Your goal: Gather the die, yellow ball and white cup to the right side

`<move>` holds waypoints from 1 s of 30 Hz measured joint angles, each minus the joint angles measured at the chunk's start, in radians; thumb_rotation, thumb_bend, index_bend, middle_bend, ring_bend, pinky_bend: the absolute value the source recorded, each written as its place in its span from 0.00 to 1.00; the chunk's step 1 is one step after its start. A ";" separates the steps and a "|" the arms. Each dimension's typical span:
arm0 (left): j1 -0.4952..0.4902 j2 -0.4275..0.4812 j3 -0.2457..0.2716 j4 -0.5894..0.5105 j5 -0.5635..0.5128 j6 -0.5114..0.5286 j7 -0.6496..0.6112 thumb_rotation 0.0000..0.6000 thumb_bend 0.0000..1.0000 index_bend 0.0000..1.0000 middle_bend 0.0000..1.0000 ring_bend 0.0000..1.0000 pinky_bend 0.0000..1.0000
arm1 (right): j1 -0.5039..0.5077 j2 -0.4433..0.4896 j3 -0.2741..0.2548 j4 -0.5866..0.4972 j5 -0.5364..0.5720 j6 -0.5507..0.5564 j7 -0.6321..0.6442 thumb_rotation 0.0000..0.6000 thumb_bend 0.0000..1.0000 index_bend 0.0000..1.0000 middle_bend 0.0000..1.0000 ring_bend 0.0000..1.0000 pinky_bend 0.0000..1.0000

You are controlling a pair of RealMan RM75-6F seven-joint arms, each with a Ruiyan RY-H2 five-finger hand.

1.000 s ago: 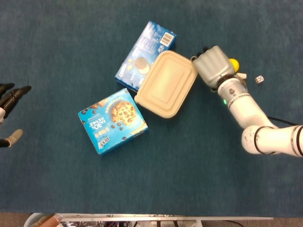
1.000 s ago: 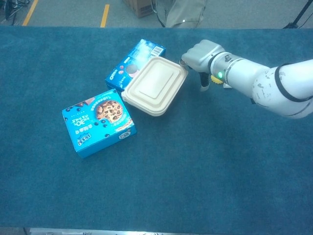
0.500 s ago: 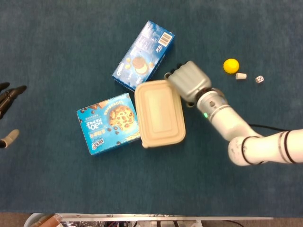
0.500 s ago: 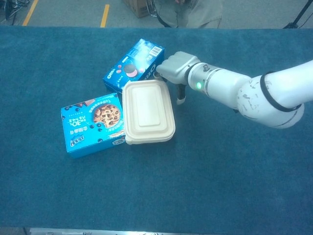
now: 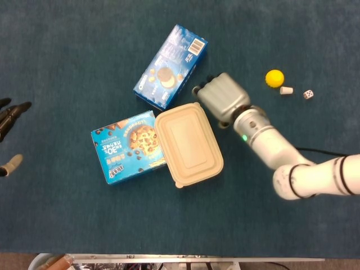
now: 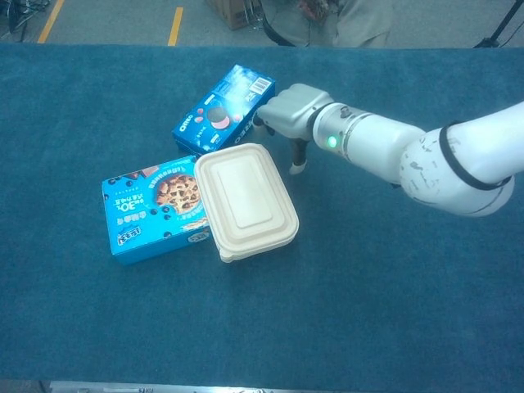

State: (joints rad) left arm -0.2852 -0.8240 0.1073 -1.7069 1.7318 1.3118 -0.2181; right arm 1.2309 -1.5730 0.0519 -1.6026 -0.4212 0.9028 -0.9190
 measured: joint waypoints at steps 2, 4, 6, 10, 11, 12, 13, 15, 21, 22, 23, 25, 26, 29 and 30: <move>0.000 0.000 -0.001 -0.001 0.000 0.001 0.001 1.00 0.29 0.18 0.17 0.07 0.09 | -0.010 0.020 -0.003 0.000 -0.005 0.008 0.016 1.00 0.09 0.29 0.32 0.22 0.36; 0.003 0.001 -0.001 -0.004 0.000 0.005 0.001 1.00 0.29 0.18 0.17 0.07 0.09 | -0.020 0.041 -0.005 -0.004 -0.008 0.010 0.034 1.00 0.09 0.29 0.32 0.22 0.36; 0.009 0.003 -0.001 -0.006 -0.001 0.011 0.002 1.00 0.29 0.18 0.17 0.07 0.09 | -0.031 0.063 -0.007 -0.010 -0.015 0.013 0.050 1.00 0.09 0.29 0.32 0.22 0.36; 0.021 0.001 -0.007 -0.008 -0.018 0.026 0.013 1.00 0.29 0.18 0.17 0.07 0.09 | -0.068 0.129 -0.019 -0.053 -0.059 0.035 0.090 1.00 0.09 0.29 0.32 0.22 0.36; 0.024 0.000 -0.009 -0.008 -0.025 0.030 0.015 1.00 0.29 0.18 0.17 0.07 0.09 | -0.079 0.147 -0.023 -0.068 -0.074 0.044 0.100 1.00 0.09 0.29 0.32 0.22 0.36; 0.029 -0.002 -0.012 -0.007 -0.037 0.033 0.019 1.00 0.29 0.18 0.17 0.07 0.09 | -0.092 0.167 -0.027 -0.084 -0.090 0.054 0.111 1.00 0.09 0.29 0.32 0.22 0.36; 0.032 -0.004 -0.015 -0.007 -0.047 0.036 0.021 1.00 0.29 0.18 0.17 0.07 0.09 | -0.110 0.194 -0.033 -0.107 -0.113 0.069 0.127 1.00 0.09 0.29 0.32 0.22 0.36; 0.040 -0.007 -0.021 -0.008 -0.072 0.039 0.028 1.00 0.29 0.18 0.17 0.07 0.09 | -0.139 0.236 -0.043 -0.141 -0.153 0.092 0.154 1.00 0.09 0.29 0.32 0.22 0.36; 0.067 -0.012 -0.036 -0.017 -0.154 0.040 0.061 1.00 0.29 0.18 0.17 0.07 0.09 | -0.258 0.365 -0.077 -0.233 -0.328 0.192 0.260 1.00 0.09 0.29 0.32 0.22 0.36; 0.071 -0.013 -0.037 -0.019 -0.166 0.039 0.070 1.00 0.29 0.19 0.17 0.07 0.09 | -0.287 0.387 -0.085 -0.246 -0.369 0.221 0.279 1.00 0.09 0.29 0.32 0.22 0.36; 0.075 -0.013 -0.039 -0.021 -0.177 0.038 0.080 1.00 0.29 0.19 0.17 0.07 0.09 | -0.309 0.402 -0.092 -0.255 -0.400 0.246 0.292 1.00 0.09 0.29 0.32 0.22 0.36; 0.085 -0.014 -0.043 -0.028 -0.201 0.039 0.105 1.00 0.29 0.19 0.17 0.07 0.09 | -0.364 0.431 -0.109 -0.269 -0.472 0.306 0.321 1.00 0.09 0.29 0.32 0.22 0.36; 0.090 -0.015 -0.045 -0.031 -0.210 0.040 0.116 1.00 0.29 0.19 0.17 0.07 0.09 | -0.389 0.442 -0.117 -0.274 -0.502 0.332 0.332 1.00 0.09 0.29 0.32 0.22 0.36; 0.109 -0.022 -0.053 -0.037 -0.237 0.056 0.146 1.00 0.29 0.19 0.17 0.07 0.09 | -0.474 0.474 -0.144 -0.282 -0.588 0.411 0.376 1.00 0.09 0.29 0.32 0.22 0.36; 0.119 -0.028 -0.057 -0.038 -0.247 0.066 0.157 1.00 0.29 0.19 0.17 0.07 0.09 | -0.499 0.481 -0.151 -0.284 -0.610 0.430 0.390 1.00 0.09 0.29 0.32 0.22 0.36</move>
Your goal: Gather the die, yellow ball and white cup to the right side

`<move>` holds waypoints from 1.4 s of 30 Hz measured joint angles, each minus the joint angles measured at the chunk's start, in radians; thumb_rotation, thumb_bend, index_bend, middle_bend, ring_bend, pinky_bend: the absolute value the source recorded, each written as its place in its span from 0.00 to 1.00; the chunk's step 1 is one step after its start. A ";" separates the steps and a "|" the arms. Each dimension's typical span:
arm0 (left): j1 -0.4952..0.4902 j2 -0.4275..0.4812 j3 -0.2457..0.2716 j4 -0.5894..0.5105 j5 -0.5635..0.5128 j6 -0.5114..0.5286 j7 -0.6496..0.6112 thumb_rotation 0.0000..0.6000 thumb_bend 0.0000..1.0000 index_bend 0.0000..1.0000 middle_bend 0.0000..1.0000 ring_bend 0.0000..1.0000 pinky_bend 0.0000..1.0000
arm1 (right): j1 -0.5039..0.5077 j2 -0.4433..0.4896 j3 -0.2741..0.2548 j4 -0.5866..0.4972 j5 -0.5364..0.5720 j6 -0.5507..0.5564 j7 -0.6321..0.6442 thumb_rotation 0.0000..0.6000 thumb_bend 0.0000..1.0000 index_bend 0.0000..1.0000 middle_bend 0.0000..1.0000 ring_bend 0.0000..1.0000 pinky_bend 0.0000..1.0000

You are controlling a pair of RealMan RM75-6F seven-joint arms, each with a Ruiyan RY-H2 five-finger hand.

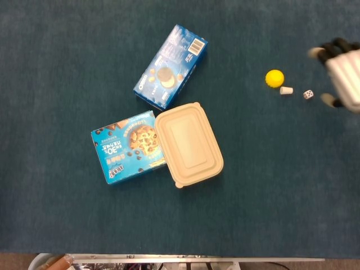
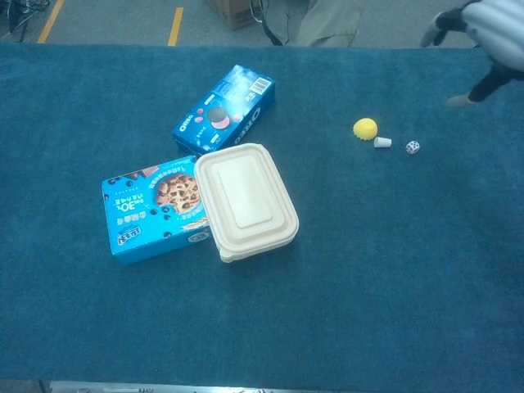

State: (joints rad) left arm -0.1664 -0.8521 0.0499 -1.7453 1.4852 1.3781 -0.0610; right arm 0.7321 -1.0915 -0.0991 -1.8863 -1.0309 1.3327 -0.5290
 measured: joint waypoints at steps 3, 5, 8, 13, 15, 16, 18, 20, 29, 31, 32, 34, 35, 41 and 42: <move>0.013 -0.010 -0.007 0.000 -0.011 0.021 0.018 1.00 0.29 0.20 0.17 0.07 0.09 | -0.074 0.020 -0.019 0.002 -0.068 0.058 0.041 1.00 0.09 0.29 0.32 0.22 0.36; 0.024 -0.016 -0.011 0.000 -0.016 0.038 0.033 1.00 0.29 0.20 0.17 0.07 0.09 | -0.121 0.028 -0.028 0.008 -0.110 0.100 0.061 1.00 0.09 0.29 0.32 0.22 0.36; 0.043 -0.028 -0.017 -0.002 -0.023 0.071 0.059 1.00 0.29 0.20 0.17 0.07 0.09 | -0.183 0.032 -0.037 0.020 -0.164 0.159 0.082 1.00 0.09 0.29 0.32 0.22 0.36; 0.074 -0.049 -0.024 -0.012 -0.030 0.108 0.097 1.00 0.29 0.20 0.17 0.07 0.09 | -0.282 0.025 -0.048 0.042 -0.236 0.237 0.109 1.00 0.09 0.29 0.32 0.22 0.36; 0.082 -0.056 -0.025 -0.017 -0.032 0.119 0.114 1.00 0.29 0.20 0.17 0.07 0.09 | -0.314 0.022 -0.050 0.048 -0.254 0.258 0.116 1.00 0.09 0.29 0.32 0.22 0.36; 0.086 -0.060 -0.026 -0.019 -0.033 0.125 0.121 1.00 0.29 0.20 0.17 0.07 0.09 | -0.335 0.019 -0.051 0.052 -0.264 0.272 0.119 1.00 0.09 0.29 0.32 0.22 0.36; 0.096 -0.072 -0.030 -0.022 -0.034 0.142 0.136 1.00 0.29 0.20 0.17 0.07 0.09 | -0.366 0.016 -0.053 0.059 -0.279 0.292 0.124 1.00 0.09 0.29 0.32 0.22 0.36; 0.104 -0.081 -0.032 -0.025 -0.032 0.155 0.149 1.00 0.29 0.20 0.17 0.07 0.09 | -0.400 0.014 -0.054 0.066 -0.294 0.314 0.130 1.00 0.09 0.29 0.32 0.22 0.36; 0.116 -0.115 -0.043 -0.027 -0.022 0.165 0.186 1.00 0.29 0.20 0.17 0.07 0.09 | -0.541 0.017 -0.043 0.103 -0.322 0.395 0.168 1.00 0.09 0.29 0.32 0.22 0.36; 0.113 -0.120 -0.045 -0.023 -0.017 0.161 0.187 1.00 0.29 0.20 0.17 0.07 0.09 | -0.565 0.020 -0.034 0.115 -0.315 0.398 0.191 1.00 0.09 0.29 0.32 0.22 0.36; 0.113 -0.122 -0.046 -0.022 -0.015 0.160 0.187 1.00 0.29 0.20 0.17 0.07 0.09 | -0.573 0.021 -0.027 0.121 -0.311 0.398 0.200 1.00 0.09 0.29 0.32 0.22 0.36; 0.112 -0.126 -0.049 -0.017 -0.012 0.158 0.186 1.00 0.29 0.20 0.17 0.07 0.09 | -0.589 0.025 -0.012 0.130 -0.304 0.396 0.216 1.00 0.09 0.29 0.32 0.22 0.36; 0.113 -0.127 -0.050 -0.016 -0.012 0.158 0.186 1.00 0.29 0.20 0.17 0.07 0.09 | -0.595 0.027 -0.006 0.132 -0.303 0.395 0.220 1.00 0.09 0.29 0.32 0.22 0.36; 0.117 -0.125 -0.055 -0.016 -0.010 0.161 0.184 1.00 0.29 0.20 0.17 0.07 0.09 | -0.621 0.034 0.024 0.136 -0.307 0.381 0.235 1.00 0.09 0.29 0.32 0.22 0.36; 0.118 -0.124 -0.056 -0.017 -0.009 0.162 0.183 1.00 0.29 0.20 0.17 0.07 0.09 | -0.624 0.034 0.028 0.135 -0.307 0.376 0.236 1.00 0.09 0.29 0.32 0.22 0.36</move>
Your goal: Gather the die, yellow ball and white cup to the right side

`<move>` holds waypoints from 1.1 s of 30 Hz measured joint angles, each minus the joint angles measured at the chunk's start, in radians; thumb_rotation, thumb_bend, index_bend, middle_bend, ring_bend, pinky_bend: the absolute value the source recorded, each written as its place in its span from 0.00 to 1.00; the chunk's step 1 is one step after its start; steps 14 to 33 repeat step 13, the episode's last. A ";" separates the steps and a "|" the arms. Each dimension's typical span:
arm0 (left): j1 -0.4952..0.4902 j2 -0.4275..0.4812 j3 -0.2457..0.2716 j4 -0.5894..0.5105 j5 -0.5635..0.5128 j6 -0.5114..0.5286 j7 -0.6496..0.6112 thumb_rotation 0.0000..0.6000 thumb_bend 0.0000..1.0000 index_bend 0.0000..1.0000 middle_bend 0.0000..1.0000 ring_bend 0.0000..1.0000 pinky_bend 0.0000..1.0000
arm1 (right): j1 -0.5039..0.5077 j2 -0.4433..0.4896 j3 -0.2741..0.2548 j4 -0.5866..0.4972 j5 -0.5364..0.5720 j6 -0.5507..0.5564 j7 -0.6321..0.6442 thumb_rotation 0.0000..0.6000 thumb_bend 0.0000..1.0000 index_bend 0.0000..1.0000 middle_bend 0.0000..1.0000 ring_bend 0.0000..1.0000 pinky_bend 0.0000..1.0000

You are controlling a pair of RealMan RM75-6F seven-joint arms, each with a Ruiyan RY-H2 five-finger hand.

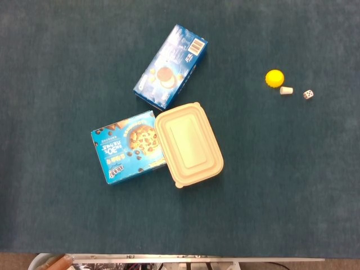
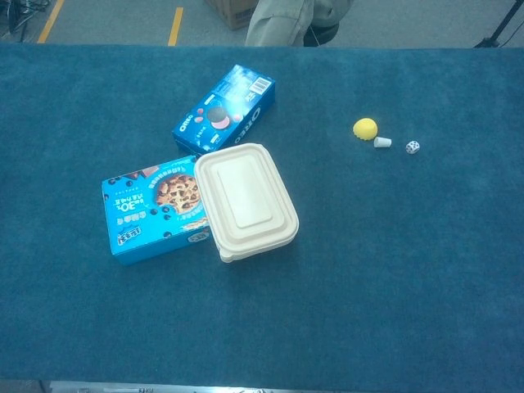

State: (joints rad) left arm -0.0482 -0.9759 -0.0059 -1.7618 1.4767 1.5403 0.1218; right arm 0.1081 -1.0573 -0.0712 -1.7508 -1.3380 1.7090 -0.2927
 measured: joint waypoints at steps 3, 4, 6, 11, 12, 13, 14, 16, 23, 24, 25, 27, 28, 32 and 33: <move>0.003 0.001 0.000 0.002 0.003 0.002 -0.001 1.00 0.29 0.20 0.17 0.07 0.09 | -0.011 0.001 0.010 0.000 -0.007 -0.012 0.004 1.00 0.09 0.29 0.32 0.22 0.36; 0.004 0.002 -0.001 0.002 0.003 0.001 -0.001 1.00 0.29 0.20 0.17 0.07 0.09 | -0.014 0.001 0.014 0.000 -0.009 -0.014 0.005 1.00 0.09 0.29 0.32 0.22 0.36; 0.005 0.002 -0.003 0.002 0.000 0.000 -0.001 1.00 0.29 0.20 0.17 0.07 0.09 | -0.020 0.002 0.020 0.000 -0.013 -0.017 0.006 1.00 0.09 0.29 0.32 0.22 0.36; 0.005 0.002 -0.007 0.002 -0.002 -0.002 0.001 1.00 0.29 0.20 0.17 0.07 0.09 | -0.034 0.004 0.037 0.002 -0.020 -0.030 0.010 1.00 0.09 0.29 0.32 0.22 0.36; 0.005 0.001 -0.007 0.002 -0.002 -0.004 0.002 1.00 0.29 0.20 0.17 0.07 0.09 | -0.036 0.004 0.039 0.003 -0.021 -0.033 0.011 1.00 0.09 0.29 0.32 0.22 0.36; 0.005 0.002 -0.007 0.002 -0.003 -0.006 0.003 1.00 0.29 0.20 0.17 0.07 0.09 | -0.038 0.004 0.042 0.003 -0.022 -0.037 0.014 1.00 0.09 0.29 0.32 0.22 0.36; 0.005 0.002 -0.007 0.002 -0.003 -0.006 0.003 1.00 0.29 0.20 0.17 0.07 0.09 | -0.038 0.004 0.042 0.003 -0.022 -0.037 0.014 1.00 0.09 0.29 0.32 0.22 0.36; 0.005 0.002 -0.007 0.002 -0.003 -0.006 0.003 1.00 0.29 0.20 0.17 0.07 0.09 | -0.038 0.004 0.042 0.003 -0.022 -0.037 0.014 1.00 0.09 0.29 0.32 0.22 0.36; 0.005 0.002 -0.007 0.002 -0.003 -0.006 0.003 1.00 0.29 0.20 0.17 0.07 0.09 | -0.038 0.004 0.042 0.003 -0.022 -0.037 0.014 1.00 0.09 0.29 0.32 0.22 0.36; 0.005 0.002 -0.007 0.002 -0.003 -0.006 0.003 1.00 0.29 0.20 0.17 0.07 0.09 | -0.038 0.004 0.042 0.003 -0.022 -0.037 0.014 1.00 0.09 0.29 0.32 0.22 0.36; 0.005 0.002 -0.007 0.002 -0.003 -0.006 0.003 1.00 0.29 0.20 0.17 0.07 0.09 | -0.038 0.004 0.042 0.003 -0.022 -0.037 0.014 1.00 0.09 0.29 0.32 0.22 0.36; 0.005 0.002 -0.007 0.002 -0.003 -0.006 0.003 1.00 0.29 0.20 0.17 0.07 0.09 | -0.038 0.004 0.042 0.003 -0.022 -0.037 0.014 1.00 0.09 0.29 0.32 0.22 0.36; 0.005 0.002 -0.007 0.002 -0.003 -0.006 0.003 1.00 0.29 0.20 0.17 0.07 0.09 | -0.038 0.004 0.042 0.003 -0.022 -0.037 0.014 1.00 0.09 0.29 0.32 0.22 0.36; 0.005 0.002 -0.007 0.002 -0.003 -0.006 0.003 1.00 0.29 0.20 0.17 0.07 0.09 | -0.038 0.004 0.042 0.003 -0.022 -0.037 0.014 1.00 0.09 0.29 0.32 0.22 0.36; 0.005 0.002 -0.007 0.002 -0.003 -0.006 0.003 1.00 0.29 0.20 0.17 0.07 0.09 | -0.038 0.004 0.042 0.003 -0.022 -0.037 0.014 1.00 0.09 0.29 0.32 0.22 0.36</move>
